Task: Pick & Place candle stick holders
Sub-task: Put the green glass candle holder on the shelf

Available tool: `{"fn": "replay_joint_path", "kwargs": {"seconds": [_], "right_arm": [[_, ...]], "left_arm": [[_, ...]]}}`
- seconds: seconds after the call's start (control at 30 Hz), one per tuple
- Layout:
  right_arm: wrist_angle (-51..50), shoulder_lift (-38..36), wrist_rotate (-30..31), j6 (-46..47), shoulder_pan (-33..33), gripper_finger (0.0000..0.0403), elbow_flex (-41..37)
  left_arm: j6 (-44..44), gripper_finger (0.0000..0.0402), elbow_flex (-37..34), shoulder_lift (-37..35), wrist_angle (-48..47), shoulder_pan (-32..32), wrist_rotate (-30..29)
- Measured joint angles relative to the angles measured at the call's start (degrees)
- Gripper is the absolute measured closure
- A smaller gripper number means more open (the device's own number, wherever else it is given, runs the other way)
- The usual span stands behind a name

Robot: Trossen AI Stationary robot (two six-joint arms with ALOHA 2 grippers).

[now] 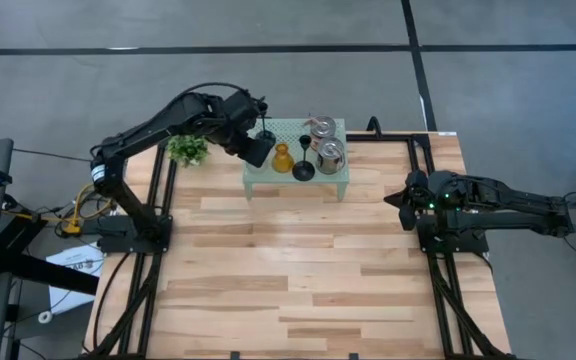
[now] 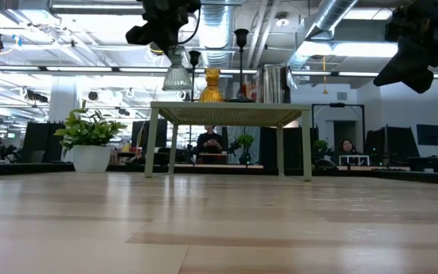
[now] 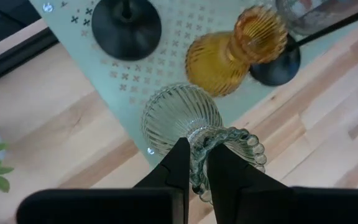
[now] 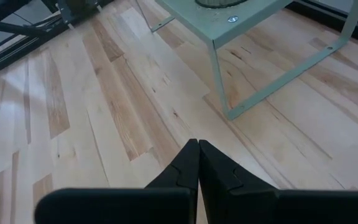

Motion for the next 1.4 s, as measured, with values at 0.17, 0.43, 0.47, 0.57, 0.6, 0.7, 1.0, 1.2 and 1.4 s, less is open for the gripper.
{"fn": "replay_joint_path", "kwargs": {"seconds": [0.17,0.43,0.47,0.57,0.6,0.7,1.0,1.2,1.4], "right_arm": [[0.0,0.0,0.0,0.0,0.0,0.0403,0.0],[0.0,0.0,0.3,0.0,0.0,0.0403,0.0],[0.0,0.0,0.3,0.0,0.0,0.0403,0.0],[0.0,0.0,0.3,0.0,0.0,0.0403,0.0],[0.0,0.0,0.3,0.0,0.0,0.0403,0.0],[0.0,0.0,0.3,0.0,0.0,0.0403,0.0],[0.0,0.0,0.3,0.2,0.0,0.0403,0.0],[0.0,0.0,0.3,0.1,0.0,0.0403,0.0],[0.0,0.0,0.3,0.1,0.0,0.0403,0.0]], "left_arm": [[-0.2,0.0371,-1.2,0.0,-1.3,0.0,0.0],[0.0,0.037,-1.5,0.0,-1.1,0.0,-0.4],[0.0,0.0371,-1.5,0.1,-1.1,0.0,-0.4],[0.0,0.0371,-1.5,0.6,-1.1,0.0,-0.4],[0.0,0.0371,-1.5,0.9,-1.1,0.0,-0.4],[0.1,0.037,-1.5,1.4,-1.0,0.0,-0.4],[0.0,0.037,-1.5,2.5,-0.8,0.0,-0.4],[0.0,0.0367,-1.5,3.1,-0.6,0.0,-0.4],[0.0,0.0363,-1.4,4.0,-0.4,0.0,-0.2]]}}
